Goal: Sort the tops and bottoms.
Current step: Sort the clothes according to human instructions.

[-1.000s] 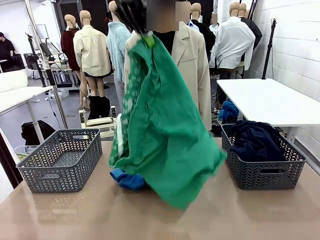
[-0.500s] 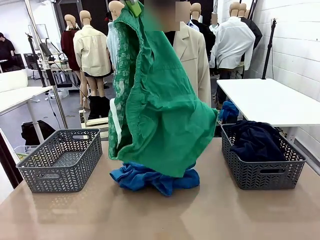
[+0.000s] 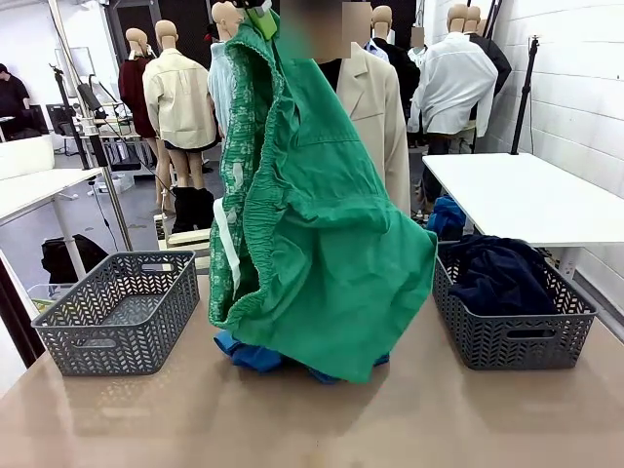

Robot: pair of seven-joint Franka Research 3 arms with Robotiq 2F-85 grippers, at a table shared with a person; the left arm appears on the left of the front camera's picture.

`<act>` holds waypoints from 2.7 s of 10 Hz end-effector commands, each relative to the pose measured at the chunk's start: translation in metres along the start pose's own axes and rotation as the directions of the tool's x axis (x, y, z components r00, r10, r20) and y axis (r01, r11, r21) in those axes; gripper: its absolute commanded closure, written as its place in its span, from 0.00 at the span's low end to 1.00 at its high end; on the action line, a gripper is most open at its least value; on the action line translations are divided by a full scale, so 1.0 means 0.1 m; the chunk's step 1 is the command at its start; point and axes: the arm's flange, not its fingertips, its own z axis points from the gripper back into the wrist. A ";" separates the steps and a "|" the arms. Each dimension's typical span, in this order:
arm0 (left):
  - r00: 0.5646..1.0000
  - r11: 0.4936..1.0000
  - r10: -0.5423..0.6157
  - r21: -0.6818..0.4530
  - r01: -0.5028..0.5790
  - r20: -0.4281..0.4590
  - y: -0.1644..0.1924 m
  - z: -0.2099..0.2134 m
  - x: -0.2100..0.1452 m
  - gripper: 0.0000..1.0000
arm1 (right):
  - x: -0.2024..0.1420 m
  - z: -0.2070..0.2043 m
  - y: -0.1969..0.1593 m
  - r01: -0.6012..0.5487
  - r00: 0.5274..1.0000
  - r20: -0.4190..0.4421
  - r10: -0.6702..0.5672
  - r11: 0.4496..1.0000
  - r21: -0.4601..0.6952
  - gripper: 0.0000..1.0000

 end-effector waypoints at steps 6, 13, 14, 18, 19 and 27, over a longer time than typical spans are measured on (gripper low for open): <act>1.000 1.000 0.002 -0.013 -0.002 0.021 0.03 0.06 0.01 1.00 | -0.01 0.01 0.02 0.009 1.000 -0.011 -0.009 1.000 -0.016 0.00; 1.000 1.000 0.002 -0.013 -0.002 0.021 0.03 0.06 0.01 1.00 | -0.01 0.01 0.02 0.009 1.000 -0.011 -0.009 1.000 -0.016 0.00; 1.000 1.000 0.002 -0.013 -0.002 0.021 0.03 0.06 0.01 1.00 | -0.01 0.01 0.02 0.009 1.000 -0.011 -0.009 1.000 -0.016 0.00; 1.000 1.000 0.002 -0.013 -0.002 0.021 0.03 0.06 0.01 1.00 | -0.01 0.01 0.02 0.009 1.000 -0.011 -0.009 1.000 -0.016 0.00; 1.000 1.000 0.002 -0.013 -0.002 0.021 0.03 0.06 0.01 1.00 | -0.01 0.01 0.02 0.009 1.000 -0.011 -0.009 1.000 -0.016 0.00; 0.971 0.993 -0.087 -0.062 0.103 0.223 -0.31 0.03 1.29 1.00 | -0.01 0.01 0.02 0.009 1.000 -0.011 -0.009 1.000 -0.016 0.00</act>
